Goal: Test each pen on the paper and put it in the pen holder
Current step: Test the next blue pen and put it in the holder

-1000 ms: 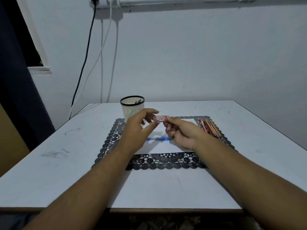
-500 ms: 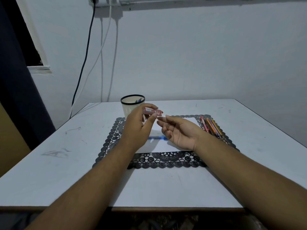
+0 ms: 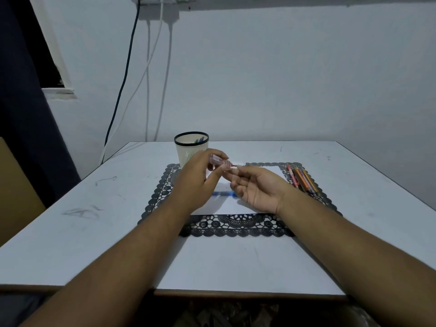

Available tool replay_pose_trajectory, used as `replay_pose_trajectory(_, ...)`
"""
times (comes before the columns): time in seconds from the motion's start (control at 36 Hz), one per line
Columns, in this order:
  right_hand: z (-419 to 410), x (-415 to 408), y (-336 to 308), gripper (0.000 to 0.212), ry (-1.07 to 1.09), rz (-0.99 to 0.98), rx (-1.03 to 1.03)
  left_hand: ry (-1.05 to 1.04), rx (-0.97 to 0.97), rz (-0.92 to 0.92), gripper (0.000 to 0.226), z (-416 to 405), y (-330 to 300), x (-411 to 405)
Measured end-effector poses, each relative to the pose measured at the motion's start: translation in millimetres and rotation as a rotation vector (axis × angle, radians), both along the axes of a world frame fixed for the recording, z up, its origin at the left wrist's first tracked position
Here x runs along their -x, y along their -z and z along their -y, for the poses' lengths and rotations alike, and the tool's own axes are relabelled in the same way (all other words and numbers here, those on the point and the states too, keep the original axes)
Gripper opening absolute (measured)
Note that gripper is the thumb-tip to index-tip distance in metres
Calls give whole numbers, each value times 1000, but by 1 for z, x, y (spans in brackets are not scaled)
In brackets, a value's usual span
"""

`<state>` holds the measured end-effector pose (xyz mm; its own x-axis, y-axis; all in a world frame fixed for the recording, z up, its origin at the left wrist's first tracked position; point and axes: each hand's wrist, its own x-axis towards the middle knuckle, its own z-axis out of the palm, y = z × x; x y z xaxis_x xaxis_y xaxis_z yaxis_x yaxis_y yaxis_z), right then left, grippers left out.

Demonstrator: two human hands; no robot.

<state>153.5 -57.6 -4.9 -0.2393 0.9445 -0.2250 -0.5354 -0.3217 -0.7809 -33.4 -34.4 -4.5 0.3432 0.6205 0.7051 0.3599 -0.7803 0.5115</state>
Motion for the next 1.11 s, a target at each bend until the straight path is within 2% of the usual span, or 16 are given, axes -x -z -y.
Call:
replay_pose_trajectory(0.17,2,4,0,27,-22,3,-12,35,38,18,14,-3,3,0)
replay_pose_trajectory(0.39,3,5,-1,14,39,72,-29,55,85,141,12,-1,5,-1)
replay_pose_trajectory(0.64,5,1,-4,15,58,27,0,67,150,200,11,7,3,-6)
replay_pose_trajectory(0.78,6,0,-7,13,99,45,-75,141,339,294,17,5,-1,-5)
replay_pose_trajectory(0.89,7,-1,-5,9,219,219,-198,156,459,297,27,-2,2,-2)
replay_pose_trajectory(1.03,7,-13,-12,6,456,720,-514,90,464,161,47,-11,8,0)
replay_pose_trajectory(1.11,9,-25,-17,5,512,872,-674,68,468,131,54,-13,9,-2)
